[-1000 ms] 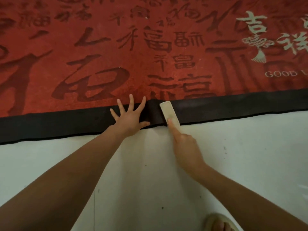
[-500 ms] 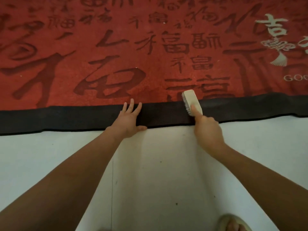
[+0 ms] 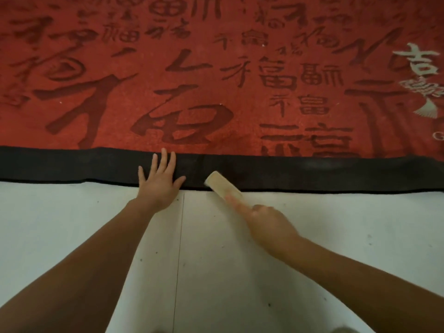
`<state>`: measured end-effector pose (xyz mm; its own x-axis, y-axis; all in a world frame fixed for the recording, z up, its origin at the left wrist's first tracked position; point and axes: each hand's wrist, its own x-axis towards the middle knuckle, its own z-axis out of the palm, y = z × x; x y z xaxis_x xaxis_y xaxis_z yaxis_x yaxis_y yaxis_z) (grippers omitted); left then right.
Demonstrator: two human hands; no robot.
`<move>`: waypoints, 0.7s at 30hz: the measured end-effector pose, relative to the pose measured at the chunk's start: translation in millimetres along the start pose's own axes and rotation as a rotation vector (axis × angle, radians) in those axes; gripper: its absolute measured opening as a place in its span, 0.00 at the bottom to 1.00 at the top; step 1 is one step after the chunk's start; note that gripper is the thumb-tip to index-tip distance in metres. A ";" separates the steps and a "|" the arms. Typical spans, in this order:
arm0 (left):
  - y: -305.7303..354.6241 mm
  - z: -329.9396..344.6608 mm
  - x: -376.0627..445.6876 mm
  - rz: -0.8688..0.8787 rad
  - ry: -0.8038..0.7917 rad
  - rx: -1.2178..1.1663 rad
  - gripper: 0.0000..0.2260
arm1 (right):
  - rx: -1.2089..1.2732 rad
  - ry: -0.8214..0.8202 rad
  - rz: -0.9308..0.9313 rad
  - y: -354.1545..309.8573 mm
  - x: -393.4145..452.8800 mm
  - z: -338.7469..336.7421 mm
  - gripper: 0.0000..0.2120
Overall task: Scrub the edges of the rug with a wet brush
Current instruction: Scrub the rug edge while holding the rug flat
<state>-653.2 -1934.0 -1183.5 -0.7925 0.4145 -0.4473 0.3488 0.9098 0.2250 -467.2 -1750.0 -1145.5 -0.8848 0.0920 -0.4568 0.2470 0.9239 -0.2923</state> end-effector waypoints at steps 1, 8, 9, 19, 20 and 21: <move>-4.7 2.4 -1.6 -0.007 0.001 -0.002 0.31 | -0.034 0.007 -0.053 1.4 5.6 2.2 0.38; 0.4 1.3 0.3 -0.007 -0.050 0.023 0.31 | -0.036 -0.010 0.076 -9.1 27.1 -23.0 0.37; -1.7 1.1 -0.5 0.004 -0.044 0.015 0.31 | -0.057 -0.113 -0.077 -26.1 22.4 -18.1 0.37; -37.3 -5.4 -6.1 0.166 0.025 -0.085 0.28 | -0.149 -0.088 -0.036 -42.0 50.4 -25.7 0.38; -35.2 -3.2 -7.6 0.162 0.043 -0.068 0.28 | -0.140 -0.109 -0.131 -50.3 41.8 -13.6 0.38; -35.1 0.7 -8.5 0.154 0.072 -0.053 0.28 | -0.166 -0.100 -0.185 -48.2 40.8 -7.8 0.38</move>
<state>-658.3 -1969.4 -1188.1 -0.7661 0.5444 -0.3417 0.4433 0.8325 0.3325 -518.2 -1787.9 -1143.5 -0.8632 -0.1136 -0.4920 0.0090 0.9707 -0.2401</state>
